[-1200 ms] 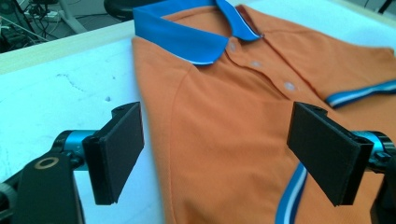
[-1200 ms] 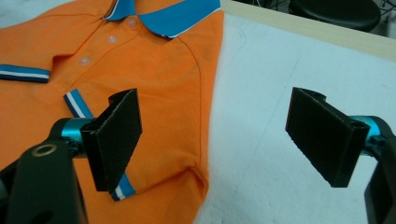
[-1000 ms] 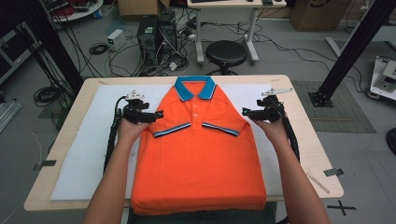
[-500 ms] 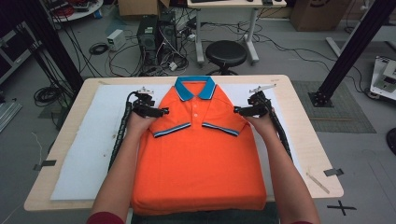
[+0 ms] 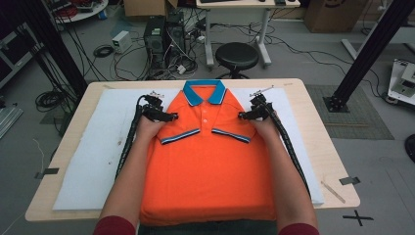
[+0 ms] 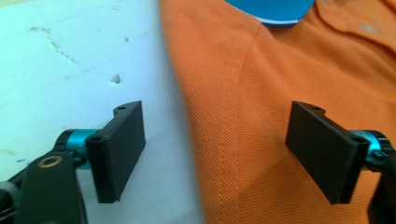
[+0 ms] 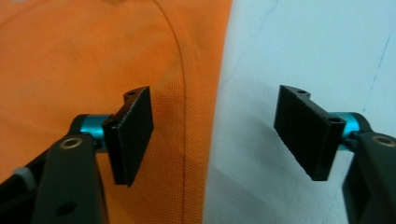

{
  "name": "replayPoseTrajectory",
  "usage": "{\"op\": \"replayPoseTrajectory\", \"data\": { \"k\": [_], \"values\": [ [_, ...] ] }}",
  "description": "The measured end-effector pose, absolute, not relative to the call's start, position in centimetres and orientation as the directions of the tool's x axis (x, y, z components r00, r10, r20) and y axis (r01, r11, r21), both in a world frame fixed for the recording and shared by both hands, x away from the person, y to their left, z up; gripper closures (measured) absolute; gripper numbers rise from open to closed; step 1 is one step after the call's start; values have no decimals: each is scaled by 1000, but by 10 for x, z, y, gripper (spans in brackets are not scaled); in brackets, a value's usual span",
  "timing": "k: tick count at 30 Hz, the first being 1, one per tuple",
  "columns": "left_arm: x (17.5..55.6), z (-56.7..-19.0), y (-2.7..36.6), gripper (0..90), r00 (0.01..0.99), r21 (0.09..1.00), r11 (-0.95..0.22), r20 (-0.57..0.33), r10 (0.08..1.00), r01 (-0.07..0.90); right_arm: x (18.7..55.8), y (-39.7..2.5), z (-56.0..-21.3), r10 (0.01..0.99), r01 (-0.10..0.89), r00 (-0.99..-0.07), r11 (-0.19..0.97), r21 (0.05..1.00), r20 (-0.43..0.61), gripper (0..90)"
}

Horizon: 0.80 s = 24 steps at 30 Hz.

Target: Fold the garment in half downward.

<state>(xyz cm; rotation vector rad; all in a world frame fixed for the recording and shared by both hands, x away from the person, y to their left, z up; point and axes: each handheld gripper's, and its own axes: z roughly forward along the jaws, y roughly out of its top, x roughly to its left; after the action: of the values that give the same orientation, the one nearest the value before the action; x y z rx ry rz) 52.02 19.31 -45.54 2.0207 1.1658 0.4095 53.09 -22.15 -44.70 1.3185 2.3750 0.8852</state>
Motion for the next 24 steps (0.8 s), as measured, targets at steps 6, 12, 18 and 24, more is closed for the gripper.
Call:
{"op": "replayPoseTrajectory", "data": {
  "k": [6,12,18,24],
  "values": [
    [515,-452,188,412,537,736,-321,-68,841,596,528,-221,-446,842,661,-539,402,634,28,422],
    [510,-451,184,647,563,744,-322,-86,822,585,525,-219,-443,828,662,-559,419,622,37,606],
    [509,-450,180,805,589,740,-344,-87,803,578,523,-213,-440,813,665,-580,432,609,56,852],
    [514,-448,181,825,594,741,-348,-85,800,575,526,-217,-439,822,662,-568,427,616,40,869]
  ]
}}
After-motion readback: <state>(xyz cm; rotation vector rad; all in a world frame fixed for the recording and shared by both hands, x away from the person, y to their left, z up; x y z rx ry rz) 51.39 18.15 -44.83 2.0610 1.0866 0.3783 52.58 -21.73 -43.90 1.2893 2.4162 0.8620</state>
